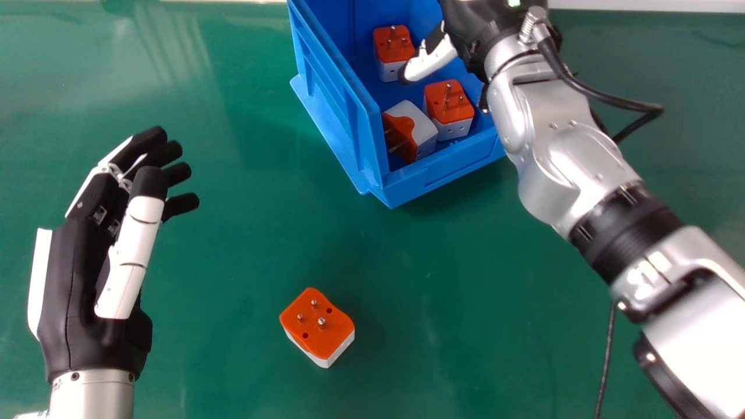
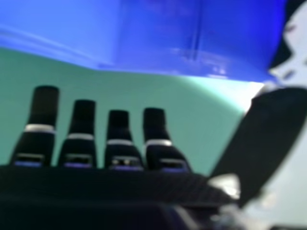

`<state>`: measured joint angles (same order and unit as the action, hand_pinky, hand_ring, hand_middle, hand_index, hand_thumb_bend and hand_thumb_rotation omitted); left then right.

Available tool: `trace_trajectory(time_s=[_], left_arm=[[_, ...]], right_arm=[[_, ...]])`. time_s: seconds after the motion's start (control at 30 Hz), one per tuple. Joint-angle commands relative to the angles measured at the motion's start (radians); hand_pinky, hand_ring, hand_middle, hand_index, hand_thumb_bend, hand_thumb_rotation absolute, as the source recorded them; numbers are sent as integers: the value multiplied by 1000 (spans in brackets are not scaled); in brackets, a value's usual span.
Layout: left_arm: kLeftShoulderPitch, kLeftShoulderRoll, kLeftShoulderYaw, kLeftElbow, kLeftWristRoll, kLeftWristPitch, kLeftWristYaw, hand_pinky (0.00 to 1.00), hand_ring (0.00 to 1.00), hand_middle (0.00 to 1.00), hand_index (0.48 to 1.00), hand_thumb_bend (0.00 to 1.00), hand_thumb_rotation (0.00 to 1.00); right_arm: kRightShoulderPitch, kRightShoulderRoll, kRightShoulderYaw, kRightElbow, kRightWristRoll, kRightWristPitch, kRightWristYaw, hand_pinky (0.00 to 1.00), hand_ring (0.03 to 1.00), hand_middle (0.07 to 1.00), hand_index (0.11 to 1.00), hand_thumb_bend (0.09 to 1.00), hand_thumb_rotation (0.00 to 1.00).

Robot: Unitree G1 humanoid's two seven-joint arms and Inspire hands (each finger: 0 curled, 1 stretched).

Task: Pick all objects and put in blue box

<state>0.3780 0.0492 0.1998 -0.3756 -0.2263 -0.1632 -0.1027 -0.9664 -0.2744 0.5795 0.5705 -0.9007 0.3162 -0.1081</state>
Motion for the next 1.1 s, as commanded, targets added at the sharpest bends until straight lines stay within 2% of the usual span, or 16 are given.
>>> trace_trajectory(time_s=[0.0,0.1,0.3,0.43,0.5,0.7,0.83,0.9,1.07], left_arm=[[-3,4,-3,-22,6,-5,-1,724,799,820,795,678,671],[-2,1,-5,-33,9,4,4,730,803,824,800,671,675],[-2,-1,-4,-42,2,17,9,744,810,827,803,644,674],[-8,2,-4,-33,-2,10,0,743,809,826,800,642,669],[-8,3,-4,-36,-1,13,0,752,815,831,805,634,669],[0,-1,-5,-49,13,23,13,757,821,838,814,599,675],[-1,-5,-10,-50,14,19,16,714,800,821,795,606,663],[2,-5,-13,-49,12,15,12,706,796,818,791,608,659],[6,-7,-15,-49,9,11,10,754,819,837,809,568,667]], right_arm=[[31,-41,-20,-132,-25,17,39,674,834,873,839,874,253],[104,-74,-49,-284,-34,45,99,676,835,876,842,870,249],[294,-114,-121,-599,-52,105,193,672,822,869,832,837,262],[446,-137,-158,-787,-87,101,193,665,816,864,827,826,273],[531,-144,-187,-869,-81,70,168,655,809,858,822,822,285],[770,-143,-280,-1046,-10,-56,111,608,771,817,791,800,332],[913,-132,-324,-1103,23,-159,38,592,756,803,782,770,348],[983,-130,-342,-1114,49,-225,-6,586,750,798,777,759,349],[1126,-131,-368,-1120,84,-367,-72,564,724,773,755,717,333]])
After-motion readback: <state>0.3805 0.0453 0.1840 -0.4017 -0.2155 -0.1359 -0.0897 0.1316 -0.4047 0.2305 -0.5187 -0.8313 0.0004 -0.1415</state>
